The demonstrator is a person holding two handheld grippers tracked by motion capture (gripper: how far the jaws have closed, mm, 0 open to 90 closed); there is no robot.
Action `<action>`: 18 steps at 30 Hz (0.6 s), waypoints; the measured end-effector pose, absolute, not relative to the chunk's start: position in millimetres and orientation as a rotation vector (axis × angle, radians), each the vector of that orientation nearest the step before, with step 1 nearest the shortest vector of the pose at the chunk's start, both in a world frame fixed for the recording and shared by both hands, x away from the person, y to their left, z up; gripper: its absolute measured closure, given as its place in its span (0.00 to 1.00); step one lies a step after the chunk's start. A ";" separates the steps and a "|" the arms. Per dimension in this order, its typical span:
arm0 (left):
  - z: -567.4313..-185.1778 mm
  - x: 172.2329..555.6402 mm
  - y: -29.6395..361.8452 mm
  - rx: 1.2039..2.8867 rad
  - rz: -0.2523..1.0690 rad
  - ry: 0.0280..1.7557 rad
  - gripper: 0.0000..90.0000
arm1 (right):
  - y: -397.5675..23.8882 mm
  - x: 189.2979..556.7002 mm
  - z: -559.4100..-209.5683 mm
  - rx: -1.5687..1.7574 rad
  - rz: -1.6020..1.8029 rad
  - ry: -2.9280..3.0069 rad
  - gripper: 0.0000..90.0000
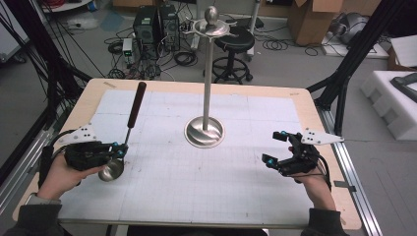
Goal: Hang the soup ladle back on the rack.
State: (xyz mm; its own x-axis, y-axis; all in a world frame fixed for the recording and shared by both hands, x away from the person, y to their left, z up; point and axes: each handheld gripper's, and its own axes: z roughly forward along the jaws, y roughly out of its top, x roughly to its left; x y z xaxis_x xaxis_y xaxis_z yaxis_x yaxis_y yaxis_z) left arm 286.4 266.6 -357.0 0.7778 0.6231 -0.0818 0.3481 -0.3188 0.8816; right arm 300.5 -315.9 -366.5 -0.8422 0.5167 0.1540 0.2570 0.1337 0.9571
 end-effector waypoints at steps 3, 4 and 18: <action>-357.0 286.0 262.1 1.899 0.385 0.752 0.94 | -316.5 300.6 -366.4 0.765 1.780 2.192 0.00; -357.2 285.7 259.5 1.887 0.403 0.757 0.94 | -316.5 300.6 -366.4 0.766 1.781 2.191 0.00; -349.2 286.7 234.2 1.715 0.509 0.786 0.94 | -318.3 299.5 -365.4 0.767 1.787 2.181 0.00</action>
